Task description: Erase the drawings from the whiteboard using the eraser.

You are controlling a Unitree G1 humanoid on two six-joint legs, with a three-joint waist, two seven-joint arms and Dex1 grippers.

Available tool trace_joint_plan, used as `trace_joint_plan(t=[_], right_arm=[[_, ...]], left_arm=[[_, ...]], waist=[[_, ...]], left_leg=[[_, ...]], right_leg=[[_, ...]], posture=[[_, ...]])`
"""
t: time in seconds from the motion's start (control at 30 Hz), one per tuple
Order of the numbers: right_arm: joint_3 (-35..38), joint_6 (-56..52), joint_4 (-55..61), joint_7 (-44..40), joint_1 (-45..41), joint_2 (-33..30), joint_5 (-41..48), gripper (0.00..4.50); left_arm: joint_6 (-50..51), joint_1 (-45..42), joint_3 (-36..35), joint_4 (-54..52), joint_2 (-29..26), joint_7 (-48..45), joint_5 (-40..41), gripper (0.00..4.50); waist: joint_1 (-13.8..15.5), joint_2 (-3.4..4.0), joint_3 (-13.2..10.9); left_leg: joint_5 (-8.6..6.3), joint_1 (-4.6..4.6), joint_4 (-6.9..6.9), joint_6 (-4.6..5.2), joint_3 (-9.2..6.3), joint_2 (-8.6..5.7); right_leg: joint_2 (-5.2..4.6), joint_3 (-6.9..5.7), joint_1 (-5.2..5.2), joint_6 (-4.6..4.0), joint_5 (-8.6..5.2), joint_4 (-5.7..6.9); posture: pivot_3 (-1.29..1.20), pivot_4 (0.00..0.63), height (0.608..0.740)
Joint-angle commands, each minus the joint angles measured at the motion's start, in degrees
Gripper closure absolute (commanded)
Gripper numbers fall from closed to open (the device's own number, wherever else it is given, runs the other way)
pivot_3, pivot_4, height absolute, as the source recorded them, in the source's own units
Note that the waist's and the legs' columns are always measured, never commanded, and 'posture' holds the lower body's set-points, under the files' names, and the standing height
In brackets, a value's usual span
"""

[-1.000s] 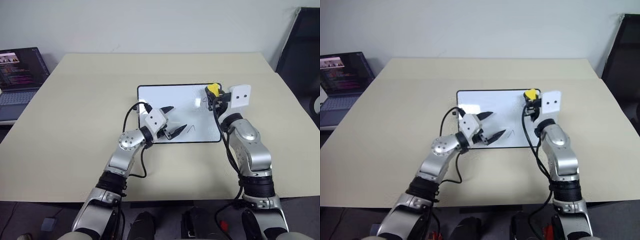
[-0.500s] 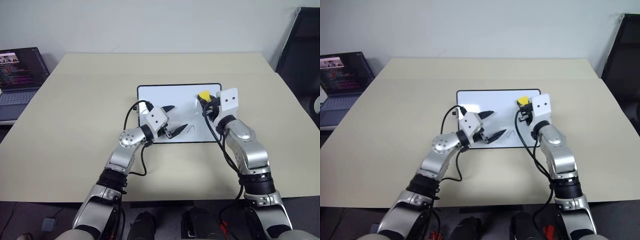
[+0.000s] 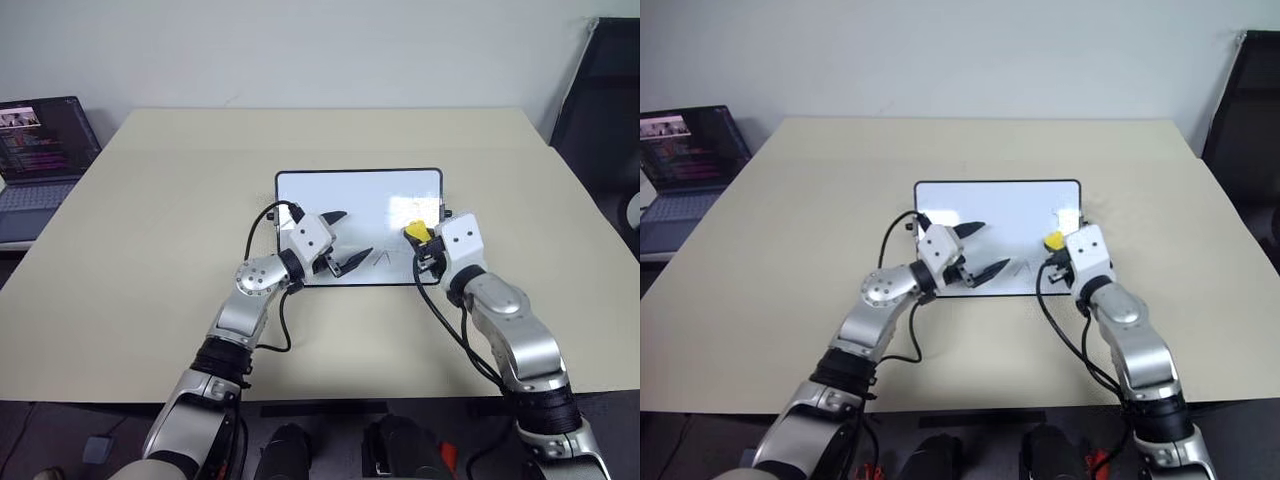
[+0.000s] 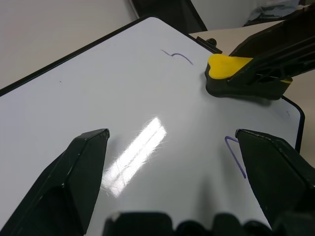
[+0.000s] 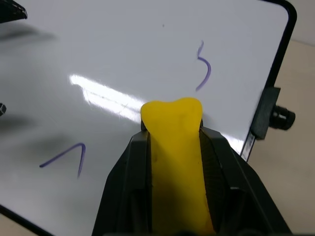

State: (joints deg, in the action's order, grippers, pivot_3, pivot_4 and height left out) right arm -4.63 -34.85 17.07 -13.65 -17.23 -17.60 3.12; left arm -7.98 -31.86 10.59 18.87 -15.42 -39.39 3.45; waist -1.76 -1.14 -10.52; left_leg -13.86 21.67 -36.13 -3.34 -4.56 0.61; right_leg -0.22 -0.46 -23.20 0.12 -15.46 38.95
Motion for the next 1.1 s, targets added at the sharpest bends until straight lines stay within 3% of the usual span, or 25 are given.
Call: trace_joint_plan(t=[0.03,0.33,0.53,0.73,1.1], right_arm=[[1.4,-0.8,-0.8,0.9,-1.4,0.0,-0.7,3.48],[1.7,9.7,-8.6,1.9,-11.6,2.9,-0.9,3.48],[1.2,11.3,-13.2,3.1,-14.8,3.4,-3.1,3.48],[0.6,8.7,-15.9,3.2,-14.2,2.0,-5.9,3.48],[-0.4,1.8,-8.4,1.2,-6.0,0.8,-6.2,3.48]], left_arm=[[-1.0,-0.9,-0.7,-1.4,0.5,0.3,0.2,0.0],[-1.6,-1.8,-0.6,-0.2,0.7,-0.4,0.2,0.0],[-1.1,-0.9,-1.1,-1.5,-0.1,-0.1,0.3,0.0],[-0.4,0.0,-1.3,-3.1,-0.6,0.4,0.3,0.0],[1.1,1.8,-1.8,-6.1,-1.3,0.8,0.4,0.0]], waist=[[0.0,0.0,0.0],[-0.1,0.0,0.0],[0.1,0.01,0.0],[0.1,0.01,0.0],[0.1,-0.02,0.0]], left_leg=[[0.0,0.0,0.0,0.0,0.0,0.0],[0.06,0.01,0.01,0.08,0.07,0.01],[0.06,0.17,0.05,0.08,0.07,-0.01],[0.06,0.13,0.02,0.08,0.06,-0.04],[0.08,0.02,-0.02,0.11,0.03,-0.02]], right_leg=[[0.0,-0.01,0.0,0.01,0.01,0.0],[0.04,0.0,-0.05,0.05,0.14,-0.04],[0.0,0.01,-0.12,0.04,0.14,-0.19],[-0.04,0.01,-0.1,0.03,0.15,-0.12],[-0.03,0.03,-0.01,0.01,0.17,-0.05]], posture=[[0.0,0.15,0.74],[0.0,0.15,0.74],[0.0,0.15,0.74],[0.0,0.15,0.74],[0.0,0.15,0.74]])
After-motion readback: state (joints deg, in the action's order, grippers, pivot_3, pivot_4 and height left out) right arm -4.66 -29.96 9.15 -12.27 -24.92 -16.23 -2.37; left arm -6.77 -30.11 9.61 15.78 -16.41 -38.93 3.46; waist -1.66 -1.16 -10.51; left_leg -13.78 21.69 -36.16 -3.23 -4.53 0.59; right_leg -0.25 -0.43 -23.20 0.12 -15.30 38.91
